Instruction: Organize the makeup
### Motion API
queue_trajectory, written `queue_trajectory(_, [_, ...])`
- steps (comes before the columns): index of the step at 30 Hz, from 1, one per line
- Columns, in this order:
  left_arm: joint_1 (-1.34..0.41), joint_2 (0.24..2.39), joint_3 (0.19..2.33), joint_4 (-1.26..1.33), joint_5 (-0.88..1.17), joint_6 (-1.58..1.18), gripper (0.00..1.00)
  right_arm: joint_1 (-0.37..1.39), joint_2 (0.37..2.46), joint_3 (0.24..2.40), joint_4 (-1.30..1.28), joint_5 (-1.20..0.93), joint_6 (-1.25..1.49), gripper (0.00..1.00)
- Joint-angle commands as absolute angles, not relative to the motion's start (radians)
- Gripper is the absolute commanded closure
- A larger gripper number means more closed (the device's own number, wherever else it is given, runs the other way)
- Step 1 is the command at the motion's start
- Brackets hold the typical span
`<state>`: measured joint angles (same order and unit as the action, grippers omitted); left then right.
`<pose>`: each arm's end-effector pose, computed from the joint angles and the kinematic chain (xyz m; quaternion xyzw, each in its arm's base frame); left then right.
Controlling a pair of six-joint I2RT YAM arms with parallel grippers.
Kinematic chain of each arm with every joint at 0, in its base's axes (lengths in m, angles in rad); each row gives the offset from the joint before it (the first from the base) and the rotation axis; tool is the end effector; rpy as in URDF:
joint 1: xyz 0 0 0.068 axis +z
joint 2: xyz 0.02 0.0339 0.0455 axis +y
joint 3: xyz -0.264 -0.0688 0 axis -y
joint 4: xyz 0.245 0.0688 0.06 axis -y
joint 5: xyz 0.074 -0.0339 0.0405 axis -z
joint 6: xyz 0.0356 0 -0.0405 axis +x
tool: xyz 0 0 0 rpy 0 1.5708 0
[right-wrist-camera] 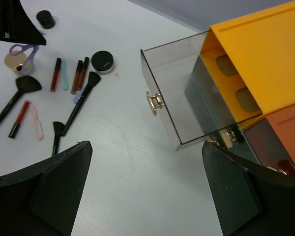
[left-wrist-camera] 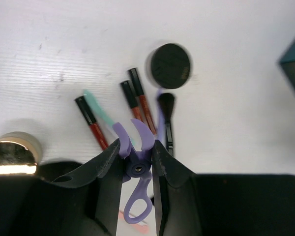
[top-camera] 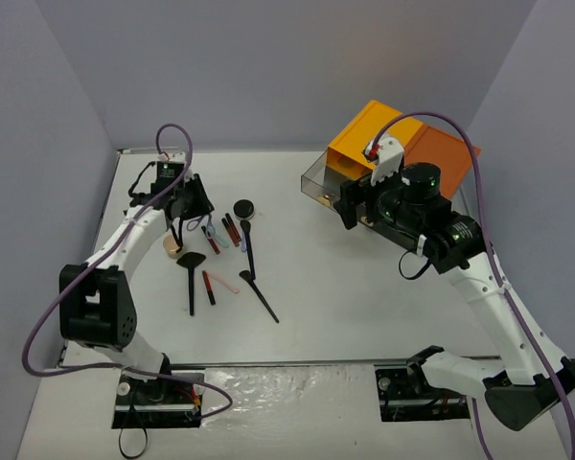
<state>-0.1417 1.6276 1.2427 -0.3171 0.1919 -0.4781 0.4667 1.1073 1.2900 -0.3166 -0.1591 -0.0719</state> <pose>0.3631 -0.0587 0.2703 -0.1114 0.8970 -0.2105 0.3725 0.2119 0.1131 0.4386 -0.2501 0.7095 0.1873 0.6317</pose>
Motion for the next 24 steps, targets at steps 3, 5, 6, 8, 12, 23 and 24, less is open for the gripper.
queue_trajectory(3, [-0.161, 1.401, 1.234, -0.209, 0.324, -0.667, 0.89, 0.493, 1.189, 1.359, -0.146, -0.418, 0.102, 0.12])
queue_trajectory(5, [-0.176, 1.343, 1.230, -0.171, 0.339, -0.717, 0.89, 0.514, 1.212, 1.370, -0.079, -0.477, 0.163, 0.13])
queue_trajectory(6, [-0.181, 1.323, 1.226, -0.156, 0.340, -0.739, 0.89, 0.524, 1.232, 1.378, -0.053, -0.492, 0.187, 0.13])
queue_trajectory(8, [-0.189, 1.271, 1.220, -0.105, 0.344, -0.803, 0.89, 0.557, 1.266, 1.396, -0.021, -0.511, 0.218, 0.15])
queue_trajectory(12, [-0.219, 1.198, 1.217, -0.029, 0.336, -0.897, 0.89, 0.625, 1.338, 1.430, 0.037, -0.526, 0.239, 0.21])
queue_trajectory(23, [-0.325, 1.116, 1.216, 0.059, 0.264, -0.994, 0.89, 0.739, 1.463, 1.521, 0.091, -0.512, 0.244, 0.28])
queue_trajectory(24, [-0.332, 1.113, 1.215, 0.061, 0.260, -0.998, 0.89, 0.744, 1.471, 1.530, 0.092, -0.512, 0.243, 0.29])
